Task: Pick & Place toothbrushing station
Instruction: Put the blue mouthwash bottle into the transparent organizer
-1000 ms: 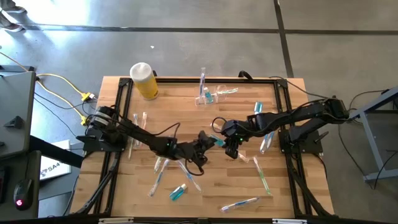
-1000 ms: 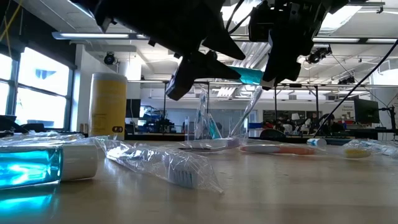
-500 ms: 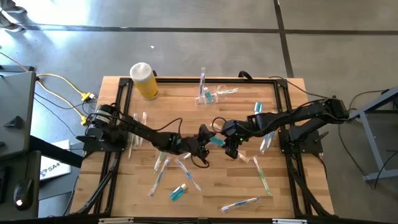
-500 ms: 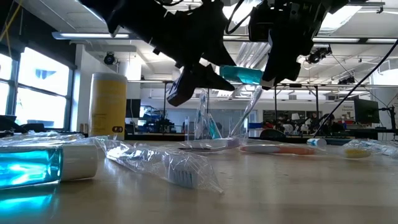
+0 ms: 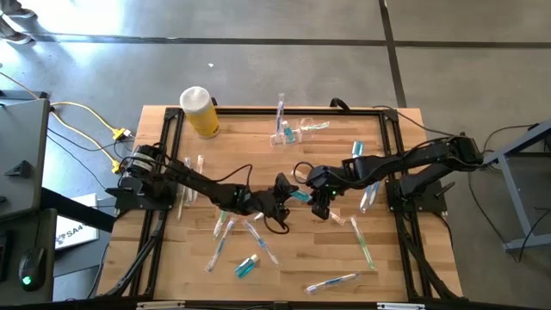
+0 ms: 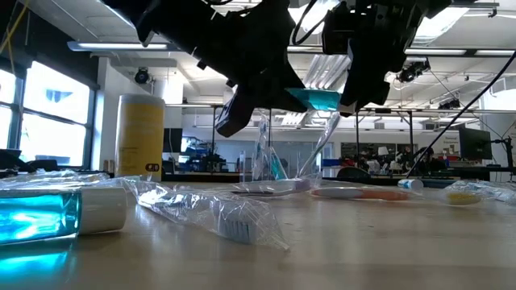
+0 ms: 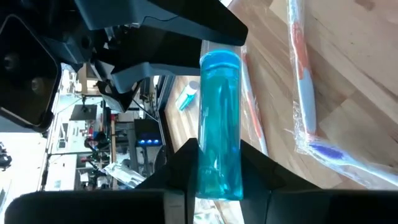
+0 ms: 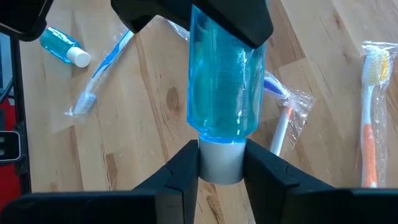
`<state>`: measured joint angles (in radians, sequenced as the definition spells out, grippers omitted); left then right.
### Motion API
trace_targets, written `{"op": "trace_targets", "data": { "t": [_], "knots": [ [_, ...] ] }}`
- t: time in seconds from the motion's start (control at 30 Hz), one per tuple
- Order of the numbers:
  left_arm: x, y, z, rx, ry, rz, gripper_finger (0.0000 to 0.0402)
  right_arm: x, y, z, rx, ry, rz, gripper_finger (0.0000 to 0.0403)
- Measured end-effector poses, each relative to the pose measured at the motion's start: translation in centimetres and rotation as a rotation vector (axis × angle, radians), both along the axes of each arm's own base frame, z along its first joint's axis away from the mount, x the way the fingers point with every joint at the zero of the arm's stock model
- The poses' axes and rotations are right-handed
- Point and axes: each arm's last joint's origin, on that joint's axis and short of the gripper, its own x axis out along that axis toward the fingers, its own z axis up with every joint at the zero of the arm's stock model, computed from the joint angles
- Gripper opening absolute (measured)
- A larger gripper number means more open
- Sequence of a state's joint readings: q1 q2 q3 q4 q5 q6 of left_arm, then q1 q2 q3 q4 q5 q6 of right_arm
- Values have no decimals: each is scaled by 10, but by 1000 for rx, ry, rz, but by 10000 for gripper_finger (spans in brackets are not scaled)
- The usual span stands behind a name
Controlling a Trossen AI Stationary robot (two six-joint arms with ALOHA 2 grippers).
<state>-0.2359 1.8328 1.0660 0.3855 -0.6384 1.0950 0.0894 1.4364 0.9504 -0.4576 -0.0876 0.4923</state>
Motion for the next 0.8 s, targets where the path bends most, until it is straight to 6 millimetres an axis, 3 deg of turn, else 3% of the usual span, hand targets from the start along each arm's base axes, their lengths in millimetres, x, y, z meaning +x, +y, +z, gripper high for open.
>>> {"op": "trace_targets", "data": {
  "t": [0.27, 0.47, 0.63, 0.8],
  "knots": [
    [0, 0, -1, 1, 7, 9, 72, 0, -4, 0, -60, 3, -43, 187],
    [-4, 2, -5, -49, 31, 65, 72, -2, -7, 0, 38, 18, 22, 256],
    [-11, 4, 1, -129, 30, 118, 72, -15, -17, 8, 1, 61, -53, 268],
    [-28, 6, 28, -309, -1, 115, 72, -31, -14, 25, -69, 28, -91, 260]
  ]
}}
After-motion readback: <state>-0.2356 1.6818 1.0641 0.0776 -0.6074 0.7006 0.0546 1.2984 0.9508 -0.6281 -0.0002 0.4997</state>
